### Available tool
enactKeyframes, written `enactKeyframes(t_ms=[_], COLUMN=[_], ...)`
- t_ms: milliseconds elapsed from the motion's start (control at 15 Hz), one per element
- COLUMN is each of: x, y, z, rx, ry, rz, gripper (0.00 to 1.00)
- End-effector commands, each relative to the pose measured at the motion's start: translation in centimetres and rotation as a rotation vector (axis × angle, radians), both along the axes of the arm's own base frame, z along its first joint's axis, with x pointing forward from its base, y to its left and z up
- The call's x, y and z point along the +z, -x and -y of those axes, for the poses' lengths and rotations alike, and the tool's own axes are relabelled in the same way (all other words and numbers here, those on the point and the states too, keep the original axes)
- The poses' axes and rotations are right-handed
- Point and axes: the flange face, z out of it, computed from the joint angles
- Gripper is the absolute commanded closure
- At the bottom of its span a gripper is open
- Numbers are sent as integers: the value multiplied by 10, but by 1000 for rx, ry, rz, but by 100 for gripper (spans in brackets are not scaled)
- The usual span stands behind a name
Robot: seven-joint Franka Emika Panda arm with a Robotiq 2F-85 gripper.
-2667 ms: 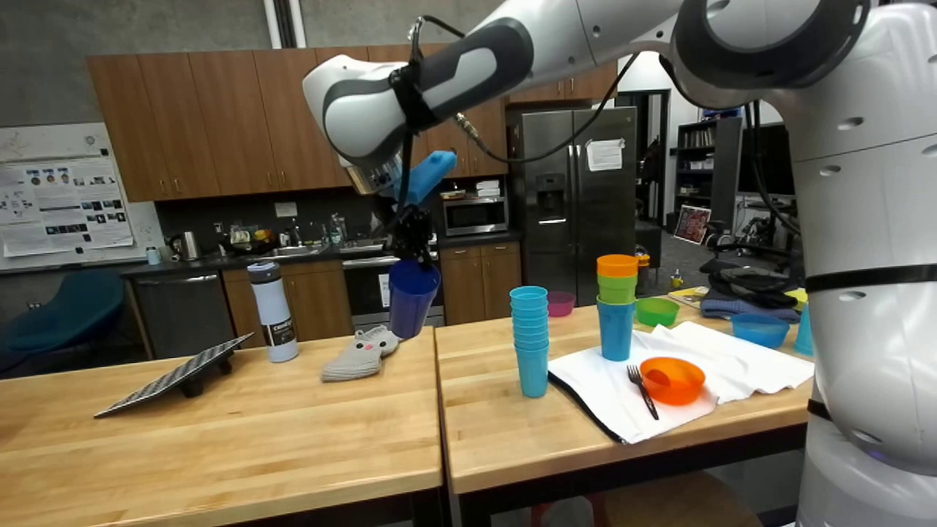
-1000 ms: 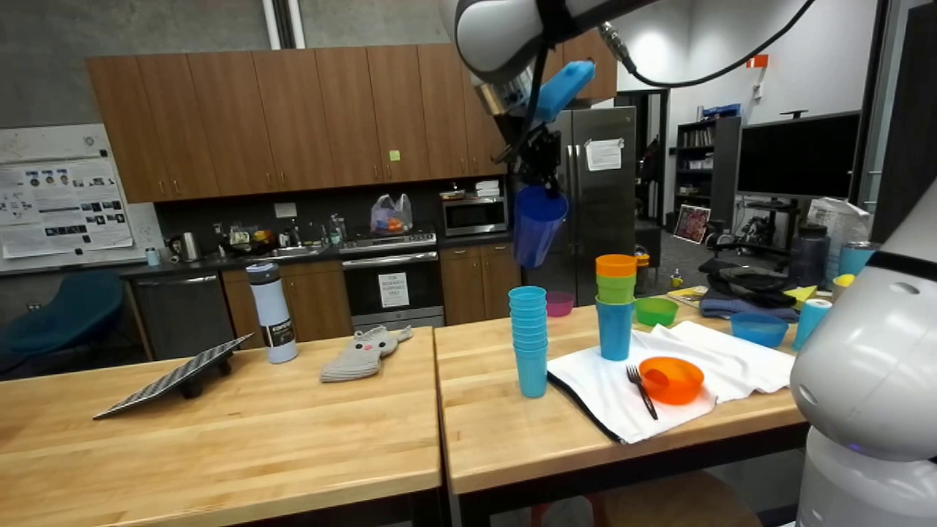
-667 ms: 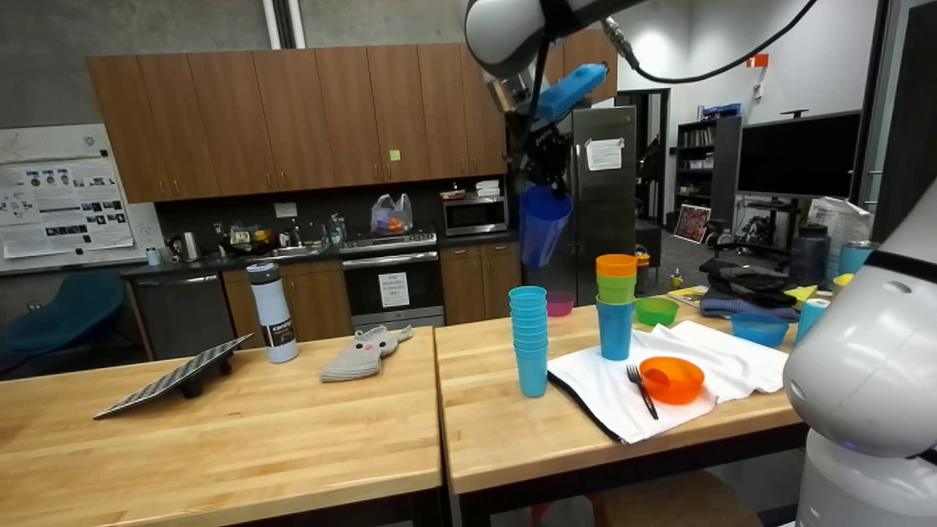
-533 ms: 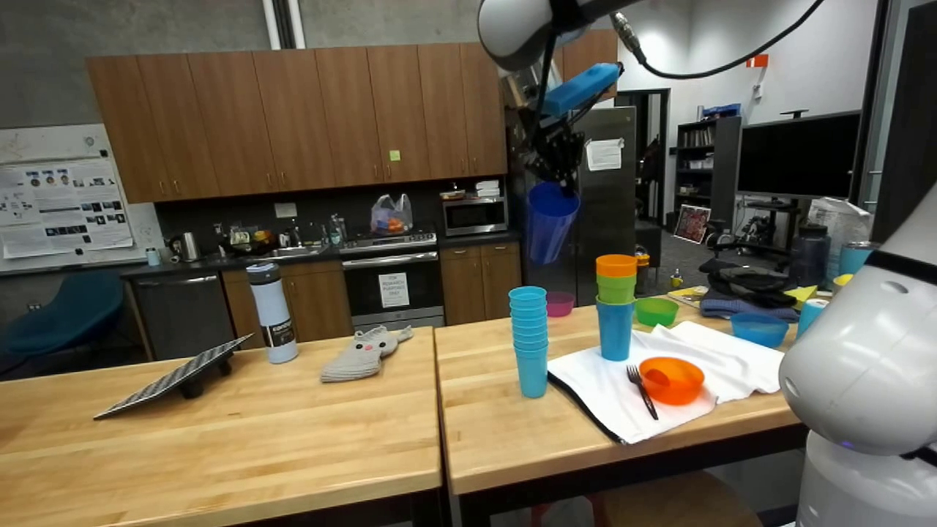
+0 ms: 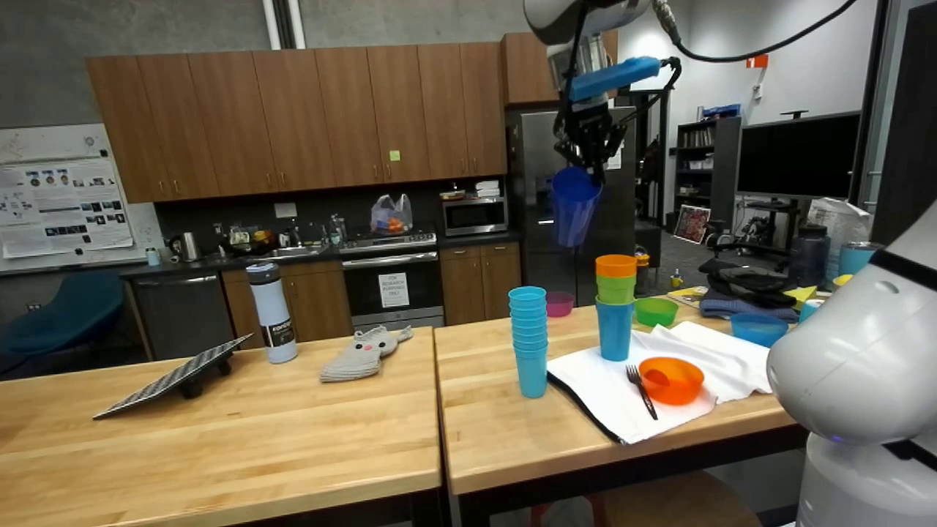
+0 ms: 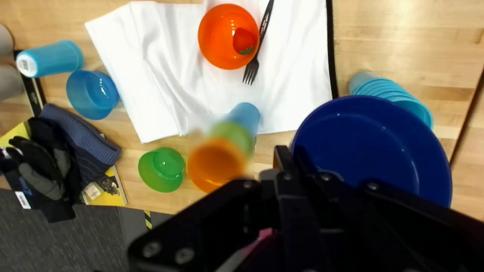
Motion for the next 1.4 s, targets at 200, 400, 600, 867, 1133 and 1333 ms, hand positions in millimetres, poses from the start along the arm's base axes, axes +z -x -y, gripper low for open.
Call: enactKeyframes(t_ms=[200, 400, 600, 867, 1133, 1333], x=[1, 0, 4, 3, 0, 0], y=[-4, -4, -13, -29, -41, -43], z=[7, 1, -1, 6, 29, 50], rx=[-93, -58, -115, -259, -427, -555], ry=[-54, -62, -204, -378, -473, -525], rz=[27, 13, 20, 37, 73, 91], gripper=[96, 99, 99, 99, 99, 99])
